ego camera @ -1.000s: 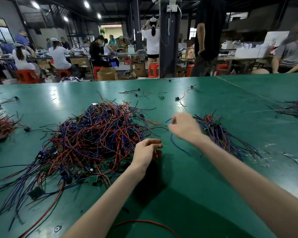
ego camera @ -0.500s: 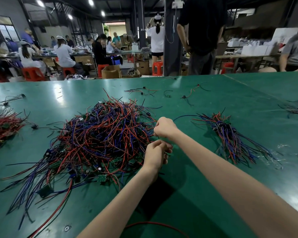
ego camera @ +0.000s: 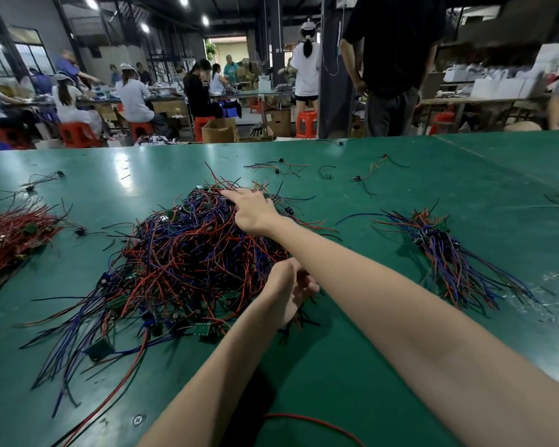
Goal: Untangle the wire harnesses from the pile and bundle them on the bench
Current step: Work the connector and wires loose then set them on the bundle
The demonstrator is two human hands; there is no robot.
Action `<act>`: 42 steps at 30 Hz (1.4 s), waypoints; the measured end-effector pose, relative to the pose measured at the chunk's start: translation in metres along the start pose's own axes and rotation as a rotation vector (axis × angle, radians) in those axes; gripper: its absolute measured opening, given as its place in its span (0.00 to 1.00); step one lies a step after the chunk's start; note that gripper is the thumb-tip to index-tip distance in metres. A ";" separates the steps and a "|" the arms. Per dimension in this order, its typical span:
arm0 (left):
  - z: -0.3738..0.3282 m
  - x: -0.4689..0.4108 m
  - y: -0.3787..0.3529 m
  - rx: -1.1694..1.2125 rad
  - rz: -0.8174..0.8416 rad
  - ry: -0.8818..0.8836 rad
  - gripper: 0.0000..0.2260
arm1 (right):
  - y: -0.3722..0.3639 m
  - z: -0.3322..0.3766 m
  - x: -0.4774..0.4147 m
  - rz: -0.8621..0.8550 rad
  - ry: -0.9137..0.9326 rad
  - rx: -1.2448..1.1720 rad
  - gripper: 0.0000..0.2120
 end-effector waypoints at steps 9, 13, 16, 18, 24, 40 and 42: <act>0.000 0.000 0.011 0.165 0.072 0.044 0.16 | -0.004 0.022 0.000 -0.292 -0.024 -0.141 0.19; 0.000 -0.005 0.009 0.165 0.057 0.092 0.13 | 0.025 0.035 0.020 -0.505 0.086 -0.660 0.15; 0.002 -0.007 0.007 0.254 0.050 0.134 0.12 | 0.054 0.025 0.045 -0.568 0.155 -0.988 0.11; 0.001 -0.007 0.009 0.257 0.033 0.115 0.11 | 0.065 0.009 0.064 -0.614 0.166 -1.076 0.07; -0.007 -0.006 0.001 0.236 0.050 -0.041 0.10 | 0.043 -0.051 0.129 -0.525 0.083 -1.144 0.05; 0.009 0.002 -0.009 -0.001 -0.068 -0.408 0.04 | 0.003 -0.082 0.178 -0.503 -0.069 -1.356 0.11; 0.009 0.005 -0.010 -0.016 -0.065 -0.439 0.05 | 0.004 -0.085 0.178 -0.528 -0.131 -1.454 0.11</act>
Point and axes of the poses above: each hand's wrist, its own x-axis away from the middle knuckle, its own y-axis out of the back of the hand, z = x × y, the point moved 2 cm from there along -x, towards the middle knuckle, and after that the axes turned 3 degrees about z, right-handed, at the moved point
